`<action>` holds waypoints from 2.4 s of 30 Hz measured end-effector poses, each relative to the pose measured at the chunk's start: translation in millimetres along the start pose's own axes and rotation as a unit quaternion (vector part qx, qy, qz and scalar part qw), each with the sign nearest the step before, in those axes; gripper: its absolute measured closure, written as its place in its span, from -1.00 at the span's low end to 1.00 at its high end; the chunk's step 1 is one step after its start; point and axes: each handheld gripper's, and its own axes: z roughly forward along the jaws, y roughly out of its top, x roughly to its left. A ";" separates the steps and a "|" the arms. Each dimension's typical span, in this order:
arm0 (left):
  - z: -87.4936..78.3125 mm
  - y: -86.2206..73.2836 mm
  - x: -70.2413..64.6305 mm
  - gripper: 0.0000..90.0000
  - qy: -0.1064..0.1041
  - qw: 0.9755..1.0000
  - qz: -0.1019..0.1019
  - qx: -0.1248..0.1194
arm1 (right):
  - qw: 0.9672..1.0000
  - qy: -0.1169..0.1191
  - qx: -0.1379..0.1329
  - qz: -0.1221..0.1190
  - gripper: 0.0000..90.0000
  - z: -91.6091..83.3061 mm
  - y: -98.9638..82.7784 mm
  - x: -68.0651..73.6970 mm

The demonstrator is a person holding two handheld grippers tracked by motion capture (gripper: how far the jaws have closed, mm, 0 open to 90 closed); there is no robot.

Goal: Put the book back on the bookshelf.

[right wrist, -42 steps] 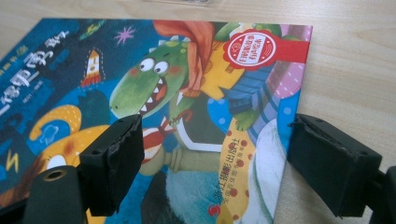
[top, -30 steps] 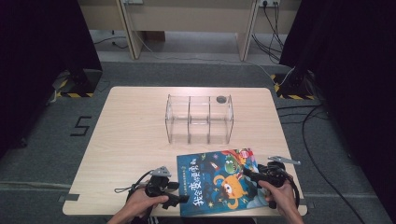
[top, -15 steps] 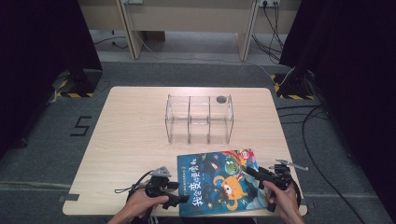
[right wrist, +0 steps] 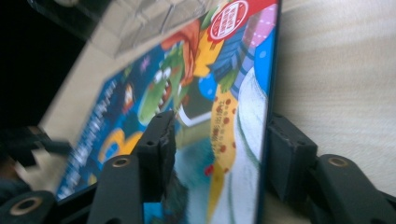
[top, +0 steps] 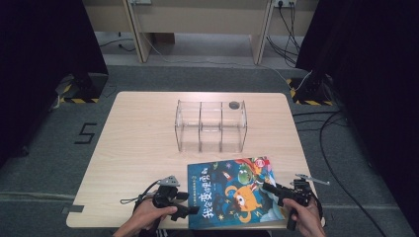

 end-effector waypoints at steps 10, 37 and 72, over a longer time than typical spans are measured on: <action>-0.9 -0.5 1.5 -0.52 -0.003 1.000 -0.001 -0.002 | 0.994 0.013 -0.032 -0.101 0.14 -10.9 4.7 12.0; -0.9 1.2 6.0 -0.54 0.017 1.000 -0.004 -0.018 | 0.960 0.027 -0.114 -0.256 0.12 -22.0 12.8 37.2; -11.5 2.3 7.5 0.11 0.004 0.997 -0.002 -0.075 | 0.977 -0.005 -0.015 -0.213 -0.04 -5.9 6.8 21.2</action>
